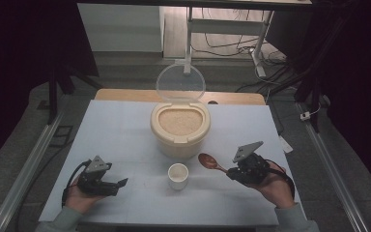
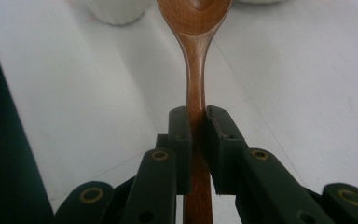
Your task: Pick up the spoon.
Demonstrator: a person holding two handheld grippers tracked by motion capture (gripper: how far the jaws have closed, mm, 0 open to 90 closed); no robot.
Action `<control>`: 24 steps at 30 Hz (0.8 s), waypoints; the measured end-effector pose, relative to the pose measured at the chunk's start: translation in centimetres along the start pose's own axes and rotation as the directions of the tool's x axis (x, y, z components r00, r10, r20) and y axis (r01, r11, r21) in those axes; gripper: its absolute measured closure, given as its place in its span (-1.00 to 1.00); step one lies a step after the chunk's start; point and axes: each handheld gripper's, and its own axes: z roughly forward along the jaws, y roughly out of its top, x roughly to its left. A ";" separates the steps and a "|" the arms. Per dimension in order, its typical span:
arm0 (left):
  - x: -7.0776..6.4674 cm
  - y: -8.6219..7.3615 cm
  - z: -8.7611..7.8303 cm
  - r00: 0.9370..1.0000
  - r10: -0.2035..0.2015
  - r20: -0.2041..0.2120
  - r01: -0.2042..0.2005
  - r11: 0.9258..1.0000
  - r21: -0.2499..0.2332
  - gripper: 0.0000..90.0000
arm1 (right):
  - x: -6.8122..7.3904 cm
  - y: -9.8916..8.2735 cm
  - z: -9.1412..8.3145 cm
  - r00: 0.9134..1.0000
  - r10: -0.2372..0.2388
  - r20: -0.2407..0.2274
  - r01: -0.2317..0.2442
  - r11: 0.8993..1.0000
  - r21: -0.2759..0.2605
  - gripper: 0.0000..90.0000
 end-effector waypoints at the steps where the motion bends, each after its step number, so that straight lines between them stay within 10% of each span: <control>1: 0.0 0.0 0.0 1.000 0.002 0.000 -0.002 1.000 -0.001 -0.68 | 0.2 0.2 0.0 1.000 -0.005 -0.002 0.005 1.000 0.000 0.78; 24: -0.3 0.3 -0.1 1.000 0.015 0.011 -0.015 1.000 -0.004 -0.68 | 4.0 4.7 1.7 0.976 -0.211 -0.057 0.210 0.977 -0.027 0.78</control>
